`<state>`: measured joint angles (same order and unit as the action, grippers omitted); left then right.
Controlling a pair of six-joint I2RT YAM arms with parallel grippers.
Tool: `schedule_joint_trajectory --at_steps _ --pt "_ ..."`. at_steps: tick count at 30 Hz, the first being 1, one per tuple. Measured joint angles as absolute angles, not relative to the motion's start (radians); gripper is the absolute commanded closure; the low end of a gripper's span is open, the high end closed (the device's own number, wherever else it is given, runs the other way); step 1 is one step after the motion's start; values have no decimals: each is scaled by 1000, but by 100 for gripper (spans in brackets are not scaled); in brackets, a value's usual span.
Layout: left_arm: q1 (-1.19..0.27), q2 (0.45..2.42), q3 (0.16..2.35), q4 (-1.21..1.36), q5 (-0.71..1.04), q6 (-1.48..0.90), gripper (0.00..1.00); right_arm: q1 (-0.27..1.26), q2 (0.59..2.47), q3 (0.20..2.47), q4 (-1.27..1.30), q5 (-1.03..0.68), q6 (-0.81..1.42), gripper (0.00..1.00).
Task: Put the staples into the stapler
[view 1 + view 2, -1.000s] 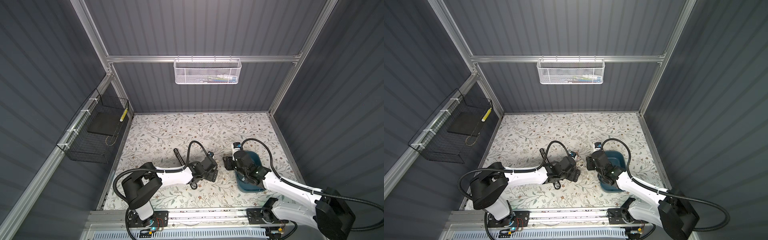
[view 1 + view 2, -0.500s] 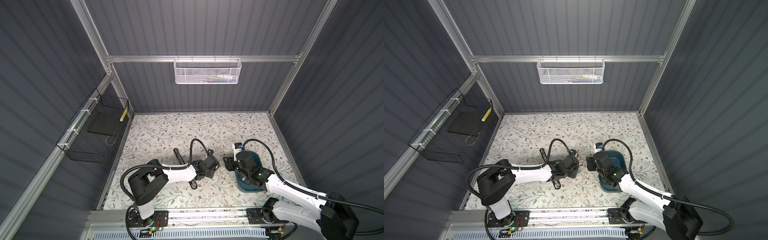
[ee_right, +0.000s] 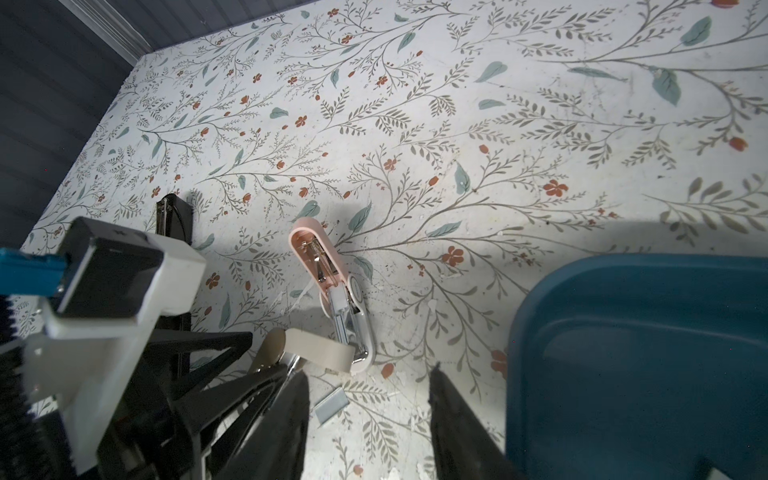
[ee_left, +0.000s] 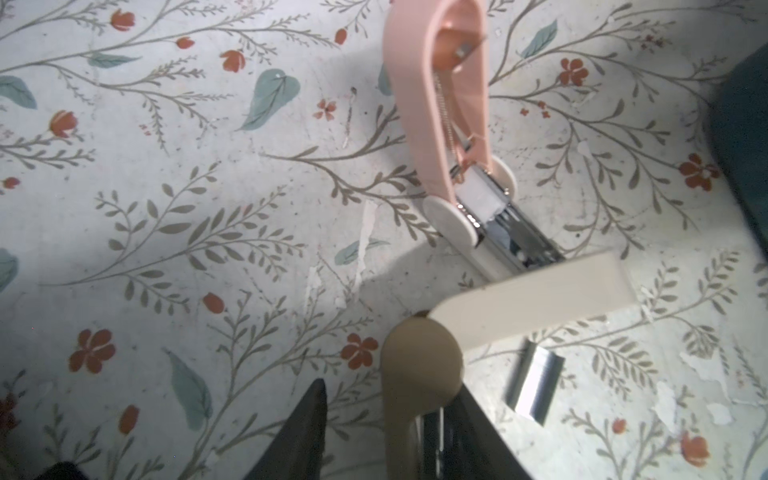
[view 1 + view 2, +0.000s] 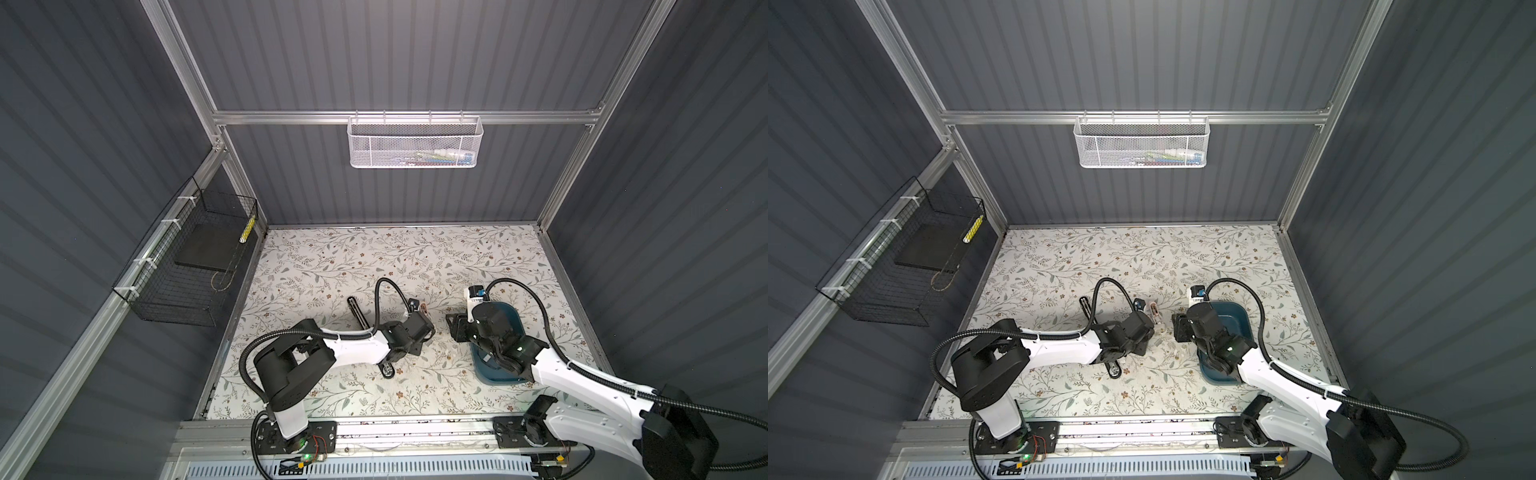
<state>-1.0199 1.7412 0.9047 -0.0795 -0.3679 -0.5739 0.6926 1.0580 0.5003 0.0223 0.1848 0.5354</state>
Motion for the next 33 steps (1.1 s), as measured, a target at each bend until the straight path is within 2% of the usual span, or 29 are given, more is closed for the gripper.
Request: schedule_joint_trajectory --at_steps 5,8,12,14,17,24,33 --pt "-983 1731 857 -54 -357 -587 67 693 1060 500 13 178 539 52" --pt "-963 1729 841 -13 -334 -588 77 694 1063 501 7 173 542 52" --pt "-928 1719 809 63 -264 -588 82 696 1071 501 7 160 543 53" --pt "-918 1719 807 83 -222 -588 83 701 1075 504 6 155 547 53" --pt "-905 1712 795 111 -170 -603 77 708 1084 514 6 141 555 53" --pt "-865 1669 689 258 -39 -749 80 710 1105 545 22 92 596 52" --pt "-851 1793 506 929 28 -1076 77 728 1219 601 68 25 654 49"
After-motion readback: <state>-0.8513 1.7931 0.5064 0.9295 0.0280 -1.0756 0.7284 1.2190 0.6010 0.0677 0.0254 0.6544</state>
